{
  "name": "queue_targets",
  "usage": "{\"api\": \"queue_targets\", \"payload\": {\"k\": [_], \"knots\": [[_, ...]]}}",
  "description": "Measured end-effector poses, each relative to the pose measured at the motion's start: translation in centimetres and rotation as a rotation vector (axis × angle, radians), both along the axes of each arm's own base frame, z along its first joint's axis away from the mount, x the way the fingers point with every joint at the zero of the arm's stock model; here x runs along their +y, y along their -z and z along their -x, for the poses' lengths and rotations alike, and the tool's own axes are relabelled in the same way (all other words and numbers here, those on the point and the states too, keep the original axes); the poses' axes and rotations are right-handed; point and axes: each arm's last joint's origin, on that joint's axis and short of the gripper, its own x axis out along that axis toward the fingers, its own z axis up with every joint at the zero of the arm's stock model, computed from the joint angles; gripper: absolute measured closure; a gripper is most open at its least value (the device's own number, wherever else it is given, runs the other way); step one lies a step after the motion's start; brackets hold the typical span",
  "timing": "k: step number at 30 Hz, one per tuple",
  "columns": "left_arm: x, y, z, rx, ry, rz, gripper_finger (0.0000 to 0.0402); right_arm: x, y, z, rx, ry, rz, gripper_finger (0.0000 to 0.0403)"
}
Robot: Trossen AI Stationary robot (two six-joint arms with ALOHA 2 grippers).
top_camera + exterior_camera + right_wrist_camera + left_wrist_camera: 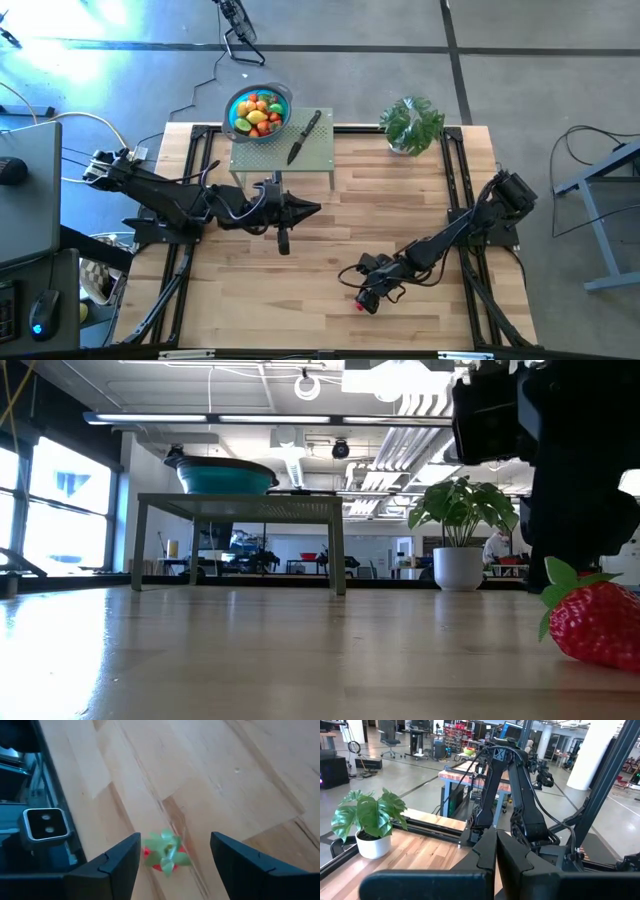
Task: Pick & Place Fruit
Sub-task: Put the strawberry into the strainer bowl on the shelf
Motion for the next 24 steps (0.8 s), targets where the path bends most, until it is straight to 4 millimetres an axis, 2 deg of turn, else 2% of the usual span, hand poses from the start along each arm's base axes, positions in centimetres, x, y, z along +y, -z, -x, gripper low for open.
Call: {"api": "queue_targets", "payload": {"k": [12,24], "knots": [[0.00,0.01,0.00,-0.001,0.000,0.022,0.0392,0.38,0.68,-0.08,0.014,-0.015,-0.011,0.0176],[0.00,0.01,0.00,0.000,0.000,0.022,0.0392,0.42,0.79,0.12,0.048,-0.046,-0.032,0.0248]]}}
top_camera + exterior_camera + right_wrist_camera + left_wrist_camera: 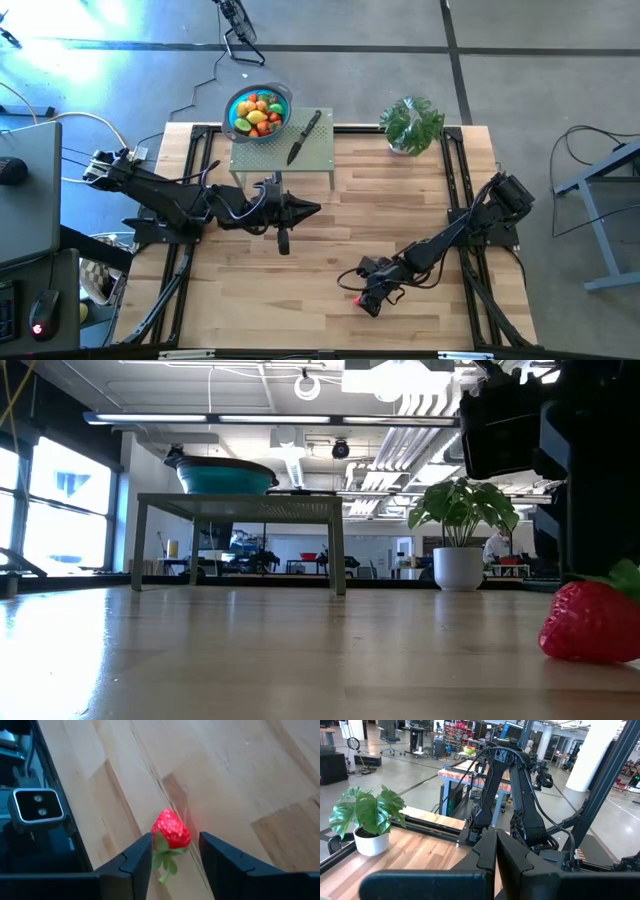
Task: Pick & Place Fruit
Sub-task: Put the strawberry into the strainer bowl on the shelf
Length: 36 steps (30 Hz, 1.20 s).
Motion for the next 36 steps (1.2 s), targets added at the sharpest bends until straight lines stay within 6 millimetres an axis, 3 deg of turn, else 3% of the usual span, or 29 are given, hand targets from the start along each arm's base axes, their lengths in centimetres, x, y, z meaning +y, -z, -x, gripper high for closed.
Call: {"api": "queue_targets", "payload": {"k": [12,25,36], "knots": [[0.0,0.4,0.0,0.045,0.000,-0.012,0.0392,-0.9,0.1,-0.2,0.068,-0.044,-0.063,0.0252],[0.0,0.5,0.0,0.048,0.000,-0.013,0.0392,-2.1,-0.7,-1.6,-0.027,-0.075,-0.102,0.0252],[0.0,0.5,0.0,0.048,0.000,-0.013,0.0392,-3.1,-0.7,-2.0,0.002,-0.097,-0.159,0.0252]]}}
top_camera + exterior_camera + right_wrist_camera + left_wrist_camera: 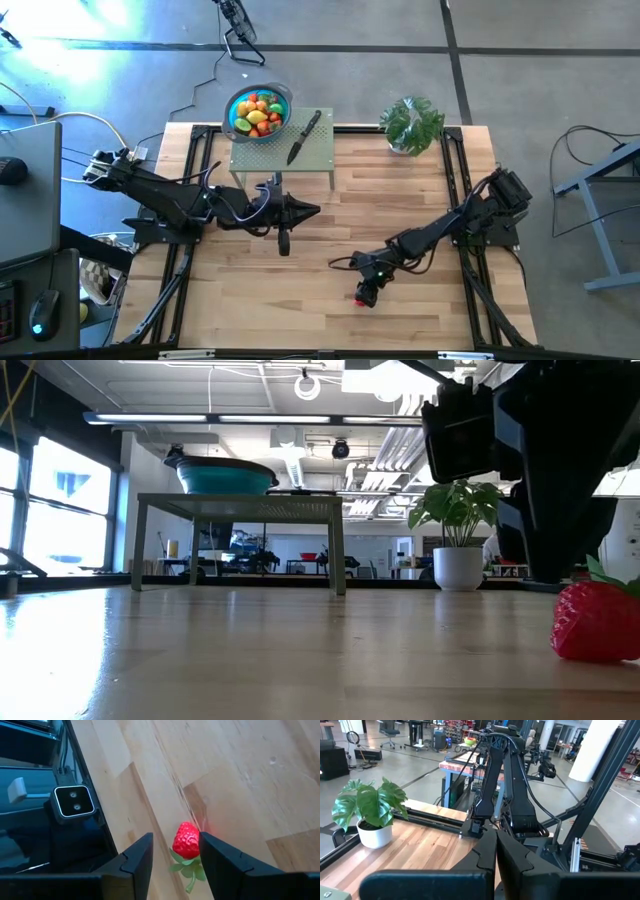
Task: Pick & Place Fruit
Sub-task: Put the strawberry into the strainer bowl on the shelf
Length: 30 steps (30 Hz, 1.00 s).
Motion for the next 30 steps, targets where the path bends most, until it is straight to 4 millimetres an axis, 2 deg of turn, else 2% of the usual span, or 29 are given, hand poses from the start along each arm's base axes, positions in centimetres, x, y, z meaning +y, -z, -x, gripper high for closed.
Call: {"api": "queue_targets", "payload": {"k": [10,16,21,26,30], "knots": [[0.0,0.0,0.0,0.001,0.000,-0.003,0.0392,-0.1,-0.4,0.1,-0.008,-0.022,-0.003,0.0252],[0.0,0.0,0.0,0.001,0.000,-0.003,0.0392,-0.7,-2.7,1.2,-0.037,-0.008,0.041,0.0252],[0.0,0.0,0.0,0.001,0.000,-0.003,0.0392,-1.7,-4.9,3.2,-0.022,0.034,0.154,0.0252],[0.0,0.0,0.0,0.002,0.000,-0.001,0.0392,-1.1,-5.0,4.1,0.030,-0.019,0.135,0.0252],[0.0,0.0,0.0,0.001,0.000,0.000,0.0392,-0.2,-4.1,4.3,0.061,-0.030,0.153,0.0252]]}}
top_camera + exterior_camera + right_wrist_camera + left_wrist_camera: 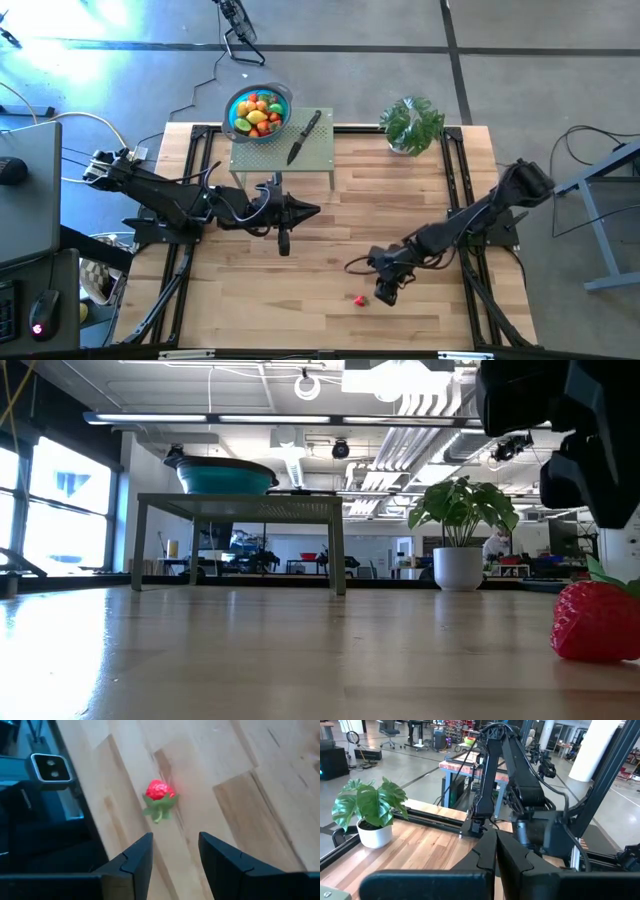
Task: Pick & Place Fruit
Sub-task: Put the strawberry into the strainer bowl on the shelf
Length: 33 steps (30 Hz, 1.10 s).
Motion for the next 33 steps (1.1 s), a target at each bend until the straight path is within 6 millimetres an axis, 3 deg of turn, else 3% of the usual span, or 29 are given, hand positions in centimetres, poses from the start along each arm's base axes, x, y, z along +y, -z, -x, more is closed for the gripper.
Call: {"api": "queue_targets", "payload": {"k": [19,33], "knots": [[0.0,0.1,0.0,0.013,0.000,-0.004,0.0392,1.4,2.6,-1.4,0.012,0.016,-0.039,0.0252],[0.0,0.4,0.0,0.039,-0.002,0.008,0.0392,1.3,2.7,-1.5,0.004,0.028,-0.021,0.0252]]}}
